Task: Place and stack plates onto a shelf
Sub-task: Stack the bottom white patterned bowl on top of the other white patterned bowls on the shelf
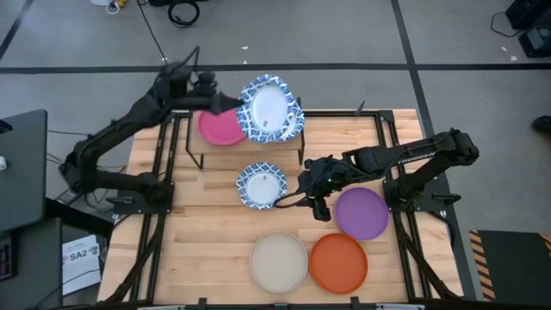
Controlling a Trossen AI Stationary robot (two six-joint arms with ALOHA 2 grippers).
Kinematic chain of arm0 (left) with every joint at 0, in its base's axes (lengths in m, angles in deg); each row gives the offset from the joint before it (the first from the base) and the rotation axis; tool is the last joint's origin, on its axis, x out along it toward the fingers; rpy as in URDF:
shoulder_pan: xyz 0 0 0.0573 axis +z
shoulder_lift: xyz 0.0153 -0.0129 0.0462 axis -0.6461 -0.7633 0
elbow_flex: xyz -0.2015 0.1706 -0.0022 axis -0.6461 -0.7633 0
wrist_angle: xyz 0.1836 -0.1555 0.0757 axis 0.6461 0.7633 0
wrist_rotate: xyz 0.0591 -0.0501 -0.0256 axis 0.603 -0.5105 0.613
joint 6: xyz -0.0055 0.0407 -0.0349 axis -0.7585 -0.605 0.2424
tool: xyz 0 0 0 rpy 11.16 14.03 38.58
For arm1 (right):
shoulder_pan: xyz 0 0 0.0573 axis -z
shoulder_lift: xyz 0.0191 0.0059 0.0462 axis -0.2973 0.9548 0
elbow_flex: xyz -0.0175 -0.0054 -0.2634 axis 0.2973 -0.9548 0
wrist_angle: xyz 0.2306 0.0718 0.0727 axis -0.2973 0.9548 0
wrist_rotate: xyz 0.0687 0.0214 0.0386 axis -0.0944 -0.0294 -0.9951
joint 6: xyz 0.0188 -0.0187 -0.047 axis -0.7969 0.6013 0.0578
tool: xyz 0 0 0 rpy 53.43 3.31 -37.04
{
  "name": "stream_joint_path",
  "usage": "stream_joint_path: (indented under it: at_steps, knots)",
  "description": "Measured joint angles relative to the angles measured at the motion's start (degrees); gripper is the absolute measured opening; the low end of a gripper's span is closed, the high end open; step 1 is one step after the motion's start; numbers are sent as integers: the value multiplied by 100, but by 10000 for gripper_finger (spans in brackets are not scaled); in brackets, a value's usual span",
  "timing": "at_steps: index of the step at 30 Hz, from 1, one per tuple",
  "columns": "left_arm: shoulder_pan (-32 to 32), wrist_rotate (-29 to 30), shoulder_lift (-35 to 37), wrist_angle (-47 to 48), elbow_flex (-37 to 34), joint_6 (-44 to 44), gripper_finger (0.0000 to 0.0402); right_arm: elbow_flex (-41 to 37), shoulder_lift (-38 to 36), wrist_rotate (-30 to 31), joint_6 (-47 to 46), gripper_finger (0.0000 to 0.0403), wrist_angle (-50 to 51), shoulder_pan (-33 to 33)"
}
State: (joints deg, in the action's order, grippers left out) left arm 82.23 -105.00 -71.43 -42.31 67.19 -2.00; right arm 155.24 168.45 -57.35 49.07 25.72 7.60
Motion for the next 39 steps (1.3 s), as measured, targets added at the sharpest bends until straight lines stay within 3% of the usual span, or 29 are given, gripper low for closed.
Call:
stream_joint_path:
  at_steps: [8,16,25,39]
  knots:
    - [323,-166,-1524,794,1260,-393,9,0,0,2,1,183,2,-7]
    - [595,-316,-2435,946,1553,-434,9,0,0,2,12,183,0,-7]
    - [676,-215,-2801,1362,1553,-474,9,0,0,4,15,183,0,-7]
    - [627,94,-2818,1811,1553,-586,22,0,0,10,15,183,0,-7]
